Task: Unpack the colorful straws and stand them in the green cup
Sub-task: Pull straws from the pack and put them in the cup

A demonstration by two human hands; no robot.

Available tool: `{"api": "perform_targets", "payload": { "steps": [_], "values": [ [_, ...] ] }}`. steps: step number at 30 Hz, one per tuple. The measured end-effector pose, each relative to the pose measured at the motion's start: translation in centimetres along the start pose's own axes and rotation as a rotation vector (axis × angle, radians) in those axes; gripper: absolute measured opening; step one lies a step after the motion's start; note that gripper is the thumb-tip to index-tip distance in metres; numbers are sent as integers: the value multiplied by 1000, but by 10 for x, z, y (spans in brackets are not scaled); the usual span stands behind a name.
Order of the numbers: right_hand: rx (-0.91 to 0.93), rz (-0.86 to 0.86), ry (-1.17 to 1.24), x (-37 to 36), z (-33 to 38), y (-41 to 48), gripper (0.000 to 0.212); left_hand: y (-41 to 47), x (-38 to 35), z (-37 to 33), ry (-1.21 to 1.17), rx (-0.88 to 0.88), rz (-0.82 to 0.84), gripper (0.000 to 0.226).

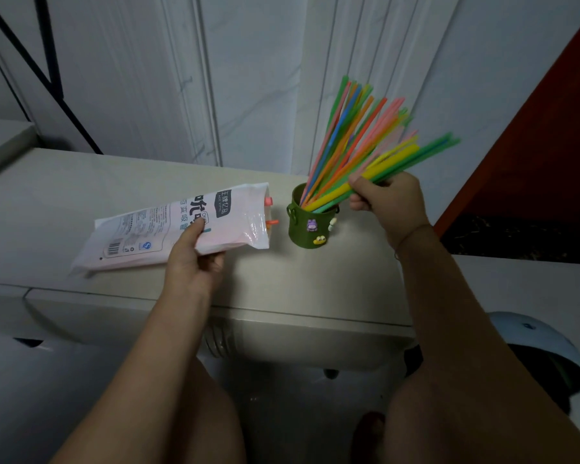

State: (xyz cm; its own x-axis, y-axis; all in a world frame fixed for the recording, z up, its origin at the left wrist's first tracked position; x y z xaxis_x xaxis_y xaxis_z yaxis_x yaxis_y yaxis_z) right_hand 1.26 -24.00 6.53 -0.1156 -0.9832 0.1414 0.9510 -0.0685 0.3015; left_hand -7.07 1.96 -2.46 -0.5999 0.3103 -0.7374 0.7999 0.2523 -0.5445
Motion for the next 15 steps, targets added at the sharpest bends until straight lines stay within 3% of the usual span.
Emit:
{"api": "perform_targets", "payload": {
  "steps": [10,15],
  "values": [
    [-97,146,-111,-26,-27,6,13,2,-4,10,33,30,0,20],
    [-76,6,57,-15,-23,-3,17,0,-6,15,29,33,24,23]
  ]
}}
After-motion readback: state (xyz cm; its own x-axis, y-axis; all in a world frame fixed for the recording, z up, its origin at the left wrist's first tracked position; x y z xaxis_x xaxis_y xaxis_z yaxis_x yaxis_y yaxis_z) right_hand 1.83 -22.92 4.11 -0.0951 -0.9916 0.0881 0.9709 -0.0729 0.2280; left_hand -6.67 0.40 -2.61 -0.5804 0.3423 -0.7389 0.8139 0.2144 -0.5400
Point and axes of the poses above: each hand's wrist, its own y-axis towards the middle knuckle, its own x-axis out of the back of the hand, z = x × y, the point moved 4 cm from there along y, towards the middle knuckle, and after that the axes turned 7 degrees about x, right-handed, at the moved point
